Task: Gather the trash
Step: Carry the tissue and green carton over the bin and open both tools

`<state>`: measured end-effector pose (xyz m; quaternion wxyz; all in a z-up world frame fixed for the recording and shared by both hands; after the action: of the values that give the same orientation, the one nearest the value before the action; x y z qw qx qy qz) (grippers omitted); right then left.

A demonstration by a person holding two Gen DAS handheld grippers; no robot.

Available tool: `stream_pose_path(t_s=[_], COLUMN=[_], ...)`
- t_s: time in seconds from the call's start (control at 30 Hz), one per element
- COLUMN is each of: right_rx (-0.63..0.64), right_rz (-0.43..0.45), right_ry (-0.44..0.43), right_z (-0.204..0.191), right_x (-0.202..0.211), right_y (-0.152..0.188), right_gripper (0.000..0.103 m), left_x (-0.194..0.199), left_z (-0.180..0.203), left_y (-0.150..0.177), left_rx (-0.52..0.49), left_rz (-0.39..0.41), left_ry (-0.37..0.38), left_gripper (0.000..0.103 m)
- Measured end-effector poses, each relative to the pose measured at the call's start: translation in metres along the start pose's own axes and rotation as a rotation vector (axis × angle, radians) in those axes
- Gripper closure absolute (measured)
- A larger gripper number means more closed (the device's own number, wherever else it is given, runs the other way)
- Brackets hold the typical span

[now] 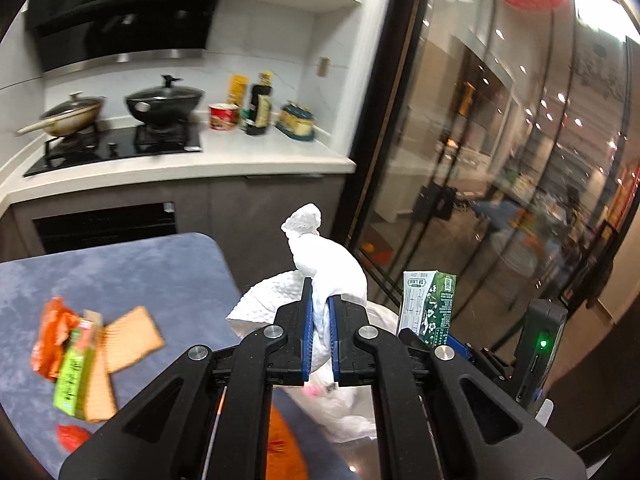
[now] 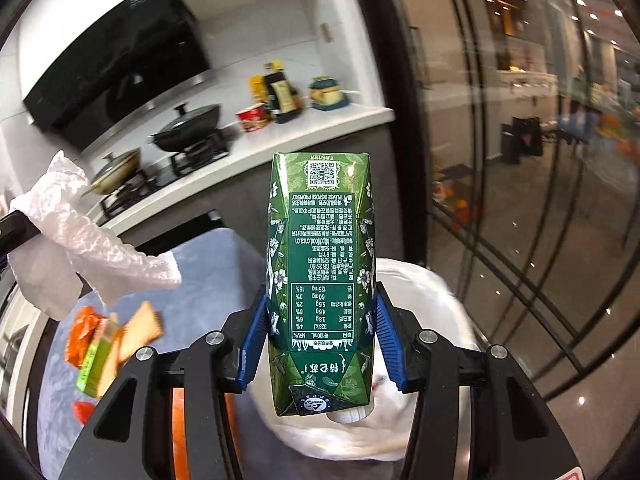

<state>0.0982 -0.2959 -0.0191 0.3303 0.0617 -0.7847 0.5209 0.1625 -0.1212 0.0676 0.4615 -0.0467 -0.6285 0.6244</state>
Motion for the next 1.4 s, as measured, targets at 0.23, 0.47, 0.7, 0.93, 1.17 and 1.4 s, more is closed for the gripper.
stream_pose_path(t_s=[0.23,0.47,0.7,0.93,1.17,1.4], right_rx=[-0.042,-0.041,-0.037,-0.040,-0.051,-0.044], right_rz=[-0.033,-0.070,-0.082,-0.062,-0.032,-0.025], right_ry=[0.030,0.025,0.020,0.027,0.028,0.018], right_z=[0.037,0.042,0.038,0.034,0.036,0.031], right_x=[-0.009,-0.022,-0.034,-0.036,-0.029,-0.023], right_y=[0.007,0.015,0.015,0.009,0.004,0.003], right_gripper=[0.055,0.055,0.052,0.047,0.041,0.041], left_x=[-0.041,-0.067,-0.081,-0.089,-0.088,-0.086], left_z=[0.031,0.037,0.038,0.037,0.035,0.031], left_y=[0.017,0.029,0.034,0.034,0.034,0.031], left_rx=[-0.028,-0.038,-0.035,-0.027,-0.018,-0.002], left_rz=[-0.085,-0.147,-0.178,-0.190,-0.184,-0.179], left_ry=[0.005,-0.016,-0.024,-0.038,-0.047,-0.053], left_gripper=[0.096,0.096,0.095,0.079,0.061,0.061])
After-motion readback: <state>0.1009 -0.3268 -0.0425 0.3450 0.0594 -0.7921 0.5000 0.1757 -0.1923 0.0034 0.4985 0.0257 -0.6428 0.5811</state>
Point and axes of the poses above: each gripper's, at about its wrist camera, not at the fingertips, and x roughly against the way its jaws point, z to its right, y to its underside, the point moved 1 cm from there along -x, roughly the way its jaws point
